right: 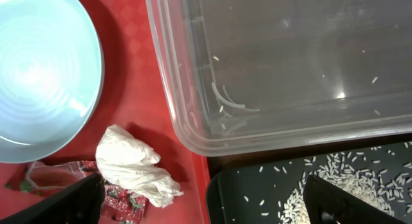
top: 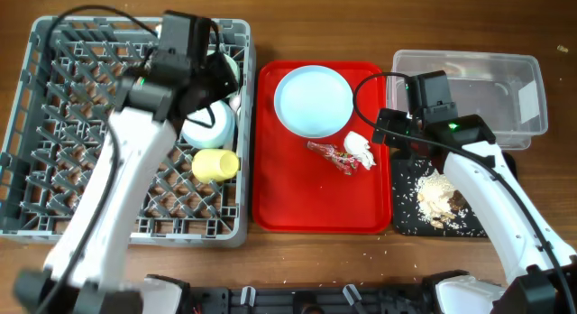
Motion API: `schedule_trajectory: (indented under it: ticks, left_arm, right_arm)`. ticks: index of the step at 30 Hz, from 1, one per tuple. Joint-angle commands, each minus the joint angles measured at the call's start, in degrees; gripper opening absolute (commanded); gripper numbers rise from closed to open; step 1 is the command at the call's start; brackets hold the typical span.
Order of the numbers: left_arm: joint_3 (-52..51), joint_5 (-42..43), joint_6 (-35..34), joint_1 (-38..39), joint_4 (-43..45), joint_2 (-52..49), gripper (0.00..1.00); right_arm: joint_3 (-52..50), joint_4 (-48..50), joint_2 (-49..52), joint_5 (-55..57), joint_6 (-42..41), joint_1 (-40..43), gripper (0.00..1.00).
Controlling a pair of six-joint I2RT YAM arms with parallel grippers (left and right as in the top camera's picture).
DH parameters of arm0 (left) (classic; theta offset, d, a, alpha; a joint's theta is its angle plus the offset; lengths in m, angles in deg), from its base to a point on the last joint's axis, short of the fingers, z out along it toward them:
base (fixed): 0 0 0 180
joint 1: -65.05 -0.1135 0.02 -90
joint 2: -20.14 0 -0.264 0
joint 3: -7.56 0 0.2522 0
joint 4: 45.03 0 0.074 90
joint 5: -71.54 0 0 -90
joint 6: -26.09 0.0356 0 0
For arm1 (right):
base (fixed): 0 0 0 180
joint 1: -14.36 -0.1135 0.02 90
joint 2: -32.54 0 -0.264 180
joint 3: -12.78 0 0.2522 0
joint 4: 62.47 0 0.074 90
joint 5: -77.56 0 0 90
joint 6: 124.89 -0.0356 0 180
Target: Sort waste into correct bins and load items into the dishwasher rack
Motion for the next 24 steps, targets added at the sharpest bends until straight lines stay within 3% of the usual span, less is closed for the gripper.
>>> schedule_trajectory:
  ticks: [1, 6, 12, 15, 17, 24]
  left_arm:
    - [0.57, 1.11, -0.83, 3.5, -7.04, 2.16, 0.04]
    - [-1.66, 1.09, -0.83, 7.96, -21.27, -1.53, 0.04]
    - [-12.98, 1.51, -1.01, 9.01, -15.8, -2.23, 0.04]
    - [-16.31, -5.75, -2.78, 8.87, -13.05, -2.25, 0.04]
    - [-16.48, -11.56, -7.04, 7.56, -13.9, -2.23, 0.04]
    - [-16.46, -12.24, -7.26, -0.35, -17.88, -1.64, 0.04]
  right_arm:
    - [0.74, 0.13, 0.31, 1.2, 0.33, 0.13, 1.0]
    - [0.74, 0.13, 0.31, 1.2, 0.33, 0.13, 1.0]
    - [0.74, 0.13, 0.31, 1.2, 0.33, 0.13, 1.0]
    - [0.74, 0.11, 0.31, 1.2, 0.31, 0.13, 0.99]
    - [0.74, 0.13, 0.33, 1.2, 0.35, 0.13, 1.0]
    - [0.74, 0.13, 0.31, 1.2, 0.33, 0.13, 0.99]
